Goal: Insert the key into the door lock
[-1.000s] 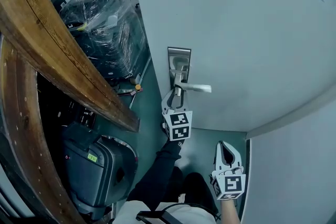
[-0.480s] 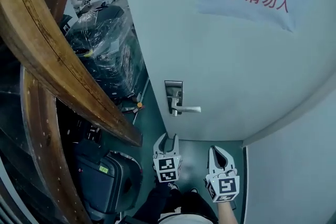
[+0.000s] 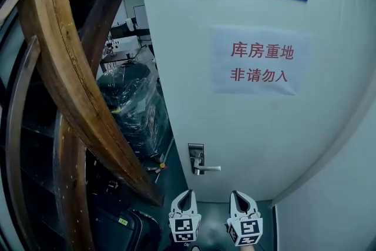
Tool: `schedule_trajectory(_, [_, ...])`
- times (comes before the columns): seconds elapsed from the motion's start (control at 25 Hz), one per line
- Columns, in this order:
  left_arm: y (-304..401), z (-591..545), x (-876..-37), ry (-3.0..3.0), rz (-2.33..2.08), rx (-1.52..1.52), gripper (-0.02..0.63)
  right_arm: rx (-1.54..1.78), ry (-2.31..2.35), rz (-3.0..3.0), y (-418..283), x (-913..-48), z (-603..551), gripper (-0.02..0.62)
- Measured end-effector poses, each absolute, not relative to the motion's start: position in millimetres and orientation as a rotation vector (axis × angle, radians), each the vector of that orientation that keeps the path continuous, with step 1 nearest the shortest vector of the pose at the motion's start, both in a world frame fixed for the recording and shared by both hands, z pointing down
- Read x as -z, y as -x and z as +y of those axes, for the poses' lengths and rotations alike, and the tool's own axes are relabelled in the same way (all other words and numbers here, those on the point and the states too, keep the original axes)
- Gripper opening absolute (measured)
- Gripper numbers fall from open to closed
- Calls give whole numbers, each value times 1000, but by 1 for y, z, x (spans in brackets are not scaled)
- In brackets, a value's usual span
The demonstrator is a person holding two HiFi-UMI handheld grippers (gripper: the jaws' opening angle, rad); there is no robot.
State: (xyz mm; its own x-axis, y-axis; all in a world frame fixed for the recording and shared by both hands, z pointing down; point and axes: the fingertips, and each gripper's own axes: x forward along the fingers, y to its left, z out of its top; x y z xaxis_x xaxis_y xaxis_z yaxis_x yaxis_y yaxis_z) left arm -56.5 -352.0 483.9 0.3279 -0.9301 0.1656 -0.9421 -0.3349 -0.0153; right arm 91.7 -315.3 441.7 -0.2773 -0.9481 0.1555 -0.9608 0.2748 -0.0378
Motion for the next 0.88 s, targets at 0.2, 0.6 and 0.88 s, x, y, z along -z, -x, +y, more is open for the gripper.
schedule_trajectory(0.2, [54, -349, -463, -2515, -1763, -180, 3, -144, -1822, -2448, -92, -429, -320, 3])
schedule_trajectory(0.6, [24, -353, -432, -2630, -1724, -121, 3, -34, -1837, -2480, -95, -402, -326, 3])
schedule_trajectory(0.88, [16, -357, -418, -2675, -1715, -95, 3, -35, -1850, -2492, -97, -393, -329, 3])
